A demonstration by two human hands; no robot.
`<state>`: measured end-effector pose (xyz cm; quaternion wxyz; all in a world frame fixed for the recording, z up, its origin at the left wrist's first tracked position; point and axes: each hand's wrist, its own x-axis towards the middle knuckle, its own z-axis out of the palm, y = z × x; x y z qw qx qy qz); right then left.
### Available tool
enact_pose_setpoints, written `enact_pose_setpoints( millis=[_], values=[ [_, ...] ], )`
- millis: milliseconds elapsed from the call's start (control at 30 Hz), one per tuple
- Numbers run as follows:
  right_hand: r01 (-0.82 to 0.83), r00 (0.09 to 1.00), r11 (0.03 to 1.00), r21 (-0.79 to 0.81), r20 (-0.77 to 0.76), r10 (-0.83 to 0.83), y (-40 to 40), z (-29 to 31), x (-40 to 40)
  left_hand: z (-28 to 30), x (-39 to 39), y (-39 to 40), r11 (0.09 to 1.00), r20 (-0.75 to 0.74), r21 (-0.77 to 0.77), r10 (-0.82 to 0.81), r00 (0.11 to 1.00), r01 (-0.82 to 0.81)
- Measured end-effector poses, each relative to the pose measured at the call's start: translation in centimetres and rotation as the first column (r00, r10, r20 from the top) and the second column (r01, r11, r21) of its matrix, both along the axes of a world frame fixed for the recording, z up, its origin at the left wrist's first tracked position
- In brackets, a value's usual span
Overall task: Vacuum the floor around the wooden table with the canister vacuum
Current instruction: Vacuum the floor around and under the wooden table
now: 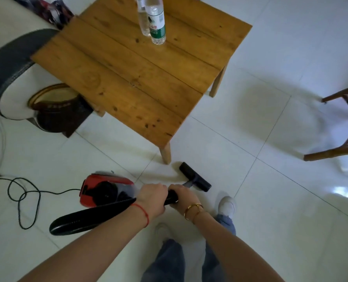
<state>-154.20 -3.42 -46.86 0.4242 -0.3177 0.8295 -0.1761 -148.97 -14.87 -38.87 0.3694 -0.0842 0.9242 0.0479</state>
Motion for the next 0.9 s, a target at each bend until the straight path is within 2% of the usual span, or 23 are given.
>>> enact_pose_setpoints(
  millis=[200, 367, 667, 900],
  values=[
    [0.073, 0.997, 0.997, -0.009, 0.023, -0.073, -0.6, 1.3, 3.4, 2.0, 3.5, -1.1, 0.993, -0.092, -0.064, -0.107, 0.990, 0.101],
    [0.199, 0.979, 0.979, -0.048, 0.045, -0.197, -0.1, 2.3, 5.1, 4.1, 5.7, -2.4, 0.987, -0.167, -0.129, -0.122, 0.978, 0.101],
    [0.290, 0.957, 0.955, -0.063, 0.028, -0.289, 0.2, 3.8, 6.9, 7.7, 10.3, -6.1, 0.979, -0.348, -0.186, 0.017, 0.937, -0.087],
    [0.411, 0.912, 0.907, -0.095, 0.055, -0.407, -0.8, 5.3, 8.9, 8.1, 14.7, -9.5, 0.927, -0.488, -0.019, 0.318, 0.813, -0.375]
  ],
)
